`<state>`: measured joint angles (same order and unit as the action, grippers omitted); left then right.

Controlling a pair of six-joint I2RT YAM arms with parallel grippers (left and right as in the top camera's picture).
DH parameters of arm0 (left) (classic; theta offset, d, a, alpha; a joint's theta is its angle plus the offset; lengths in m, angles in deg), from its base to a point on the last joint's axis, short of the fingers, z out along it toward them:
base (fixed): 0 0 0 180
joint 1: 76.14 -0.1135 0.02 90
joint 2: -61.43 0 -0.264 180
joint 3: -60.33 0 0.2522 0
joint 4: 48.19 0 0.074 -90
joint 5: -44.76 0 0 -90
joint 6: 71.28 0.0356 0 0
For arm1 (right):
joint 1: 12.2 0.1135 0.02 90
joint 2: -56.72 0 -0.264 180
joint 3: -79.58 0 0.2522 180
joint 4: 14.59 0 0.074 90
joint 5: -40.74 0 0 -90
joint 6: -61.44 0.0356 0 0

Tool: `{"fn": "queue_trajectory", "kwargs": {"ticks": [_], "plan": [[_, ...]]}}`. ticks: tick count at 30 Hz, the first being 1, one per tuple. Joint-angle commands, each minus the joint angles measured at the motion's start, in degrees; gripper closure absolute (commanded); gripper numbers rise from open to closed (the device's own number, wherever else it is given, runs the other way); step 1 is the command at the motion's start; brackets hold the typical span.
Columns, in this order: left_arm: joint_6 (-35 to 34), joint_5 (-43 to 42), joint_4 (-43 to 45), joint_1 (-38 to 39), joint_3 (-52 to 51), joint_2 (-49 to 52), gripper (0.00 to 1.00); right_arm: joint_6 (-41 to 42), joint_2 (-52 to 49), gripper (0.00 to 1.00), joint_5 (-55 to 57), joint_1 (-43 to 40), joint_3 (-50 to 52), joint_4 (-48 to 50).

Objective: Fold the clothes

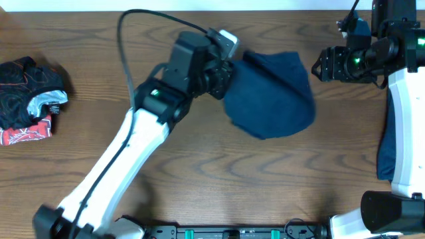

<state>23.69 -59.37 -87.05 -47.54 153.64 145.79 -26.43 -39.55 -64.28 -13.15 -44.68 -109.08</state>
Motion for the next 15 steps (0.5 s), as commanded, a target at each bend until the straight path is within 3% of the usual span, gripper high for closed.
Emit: {"fn": "queue_trajectory", "kwargs": {"ticks": [1, 8, 12, 15], "plan": [[0.98, 1.25, -1.60, -0.28, 0.63, -2.29, 0.94, -0.02, -0.11, 0.32, -0.44, -0.17, -0.07, 0.72], [0.81, -6.91, -7.08, -0.28, 0.63, -5.25, 0.94, 1.20, -0.39, 0.33, 4.02, -0.20, -0.07, 3.04], [0.81, -7.04, -10.82, -0.28, 0.63, -5.33, 0.94, 1.64, -2.27, 0.39, 7.45, -0.59, -0.07, 4.57], [1.03, -5.68, -13.31, -0.28, 0.63, -5.44, 0.94, 1.38, -6.05, 0.39, 7.37, -1.18, -0.07, 4.98]]}}
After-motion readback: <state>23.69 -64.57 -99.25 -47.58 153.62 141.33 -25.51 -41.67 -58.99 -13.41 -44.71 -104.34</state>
